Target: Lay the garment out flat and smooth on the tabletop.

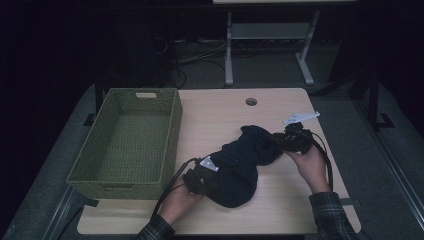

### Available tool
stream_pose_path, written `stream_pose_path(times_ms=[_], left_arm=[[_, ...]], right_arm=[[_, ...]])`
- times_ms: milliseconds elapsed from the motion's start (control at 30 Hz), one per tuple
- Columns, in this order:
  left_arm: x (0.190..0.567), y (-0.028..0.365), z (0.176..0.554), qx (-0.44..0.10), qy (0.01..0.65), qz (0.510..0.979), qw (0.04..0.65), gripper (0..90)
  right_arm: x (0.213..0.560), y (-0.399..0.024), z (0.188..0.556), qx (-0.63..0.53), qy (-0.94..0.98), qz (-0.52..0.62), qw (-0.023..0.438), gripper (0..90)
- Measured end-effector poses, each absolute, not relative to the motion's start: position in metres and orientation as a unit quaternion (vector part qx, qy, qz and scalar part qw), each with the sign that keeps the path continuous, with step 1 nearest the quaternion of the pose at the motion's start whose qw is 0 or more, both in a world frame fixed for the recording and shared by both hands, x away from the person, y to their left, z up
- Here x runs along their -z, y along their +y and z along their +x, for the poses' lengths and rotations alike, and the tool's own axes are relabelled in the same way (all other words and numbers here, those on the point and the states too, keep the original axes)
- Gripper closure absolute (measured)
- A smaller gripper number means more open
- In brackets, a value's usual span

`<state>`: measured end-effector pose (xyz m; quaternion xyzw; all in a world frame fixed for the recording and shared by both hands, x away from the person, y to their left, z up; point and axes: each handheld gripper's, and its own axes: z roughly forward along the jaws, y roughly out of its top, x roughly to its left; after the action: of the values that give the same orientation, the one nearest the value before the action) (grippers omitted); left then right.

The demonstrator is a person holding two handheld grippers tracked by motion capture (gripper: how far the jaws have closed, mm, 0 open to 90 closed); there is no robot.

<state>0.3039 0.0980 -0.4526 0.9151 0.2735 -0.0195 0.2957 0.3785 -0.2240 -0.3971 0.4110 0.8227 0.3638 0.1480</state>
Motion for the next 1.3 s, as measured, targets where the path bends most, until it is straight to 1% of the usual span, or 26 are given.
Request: stream_pose_path(times_ms=[67,133,167,300,400,467,500,567,633,667,767,833,867,933,1000,1067,1300], left_arm=[[0.452,0.098,0.304,0.02,0.274,0.915,0.295,90.0],[0.452,0.097,0.304,0.019,0.271,0.917,0.293,90.0],[0.452,0.096,0.304,0.028,0.27,0.917,0.293,90.0],[0.453,0.094,0.304,0.042,0.266,0.917,0.294,90.0],[0.453,0.092,0.302,0.048,0.26,0.919,0.292,90.0],[0.453,0.089,0.299,0.052,0.256,0.92,0.293,90.0],[0.453,0.087,0.298,0.054,0.253,0.921,0.293,90.0],[0.453,0.084,0.296,0.057,0.249,0.921,0.294,90.0],[0.453,0.081,0.295,0.063,0.244,0.922,0.295,90.0],[0.453,0.079,0.294,0.064,0.241,0.922,0.295,90.0],[0.453,0.075,0.291,0.07,0.238,0.921,0.299,90.0],[0.453,0.072,0.289,0.073,0.232,0.923,0.3,90.0],[0.454,0.07,0.289,0.072,0.233,0.922,0.302,90.0],[0.454,0.067,0.288,0.073,0.229,0.923,0.301,90.0],[0.454,0.064,0.287,0.074,0.227,0.923,0.303,90.0],[0.455,0.061,0.286,0.075,0.223,0.922,0.306,90.0],[0.456,0.052,0.283,0.077,0.211,0.921,0.317,89.9]], right_arm=[[0.401,-0.223,0.382,-0.355,0.825,0.415,0.146,82.9],[0.403,-0.224,0.386,-0.353,0.825,0.416,0.146,85.4],[0.403,-0.225,0.388,-0.355,0.824,0.416,0.148,85.7],[0.402,-0.227,0.397,-0.355,0.822,0.421,0.149,86.2],[0.398,-0.227,0.405,-0.358,0.82,0.418,0.159,86.4],[0.396,-0.226,0.413,-0.353,0.822,0.419,0.157,86.4],[0.395,-0.226,0.416,-0.356,0.82,0.417,0.163,86.4],[0.393,-0.226,0.424,-0.353,0.821,0.42,0.158,86.4],[0.392,-0.224,0.431,-0.358,0.82,0.415,0.167,86.8],[0.392,-0.224,0.435,-0.356,0.82,0.417,0.163,86.8],[0.39,-0.219,0.445,-0.354,0.821,0.415,0.168,86.8],[0.389,-0.216,0.453,-0.35,0.824,0.415,0.163,86.8],[0.388,-0.214,0.456,-0.351,0.823,0.413,0.169,86.8],[0.388,-0.211,0.464,-0.349,0.825,0.413,0.164,86.8],[0.388,-0.206,0.47,-0.351,0.824,0.409,0.173,86.9],[0.39,-0.201,0.477,-0.348,0.827,0.409,0.165,86.9],[0.397,-0.184,0.483,-0.34,0.837,0.396,0.164,85.5]])
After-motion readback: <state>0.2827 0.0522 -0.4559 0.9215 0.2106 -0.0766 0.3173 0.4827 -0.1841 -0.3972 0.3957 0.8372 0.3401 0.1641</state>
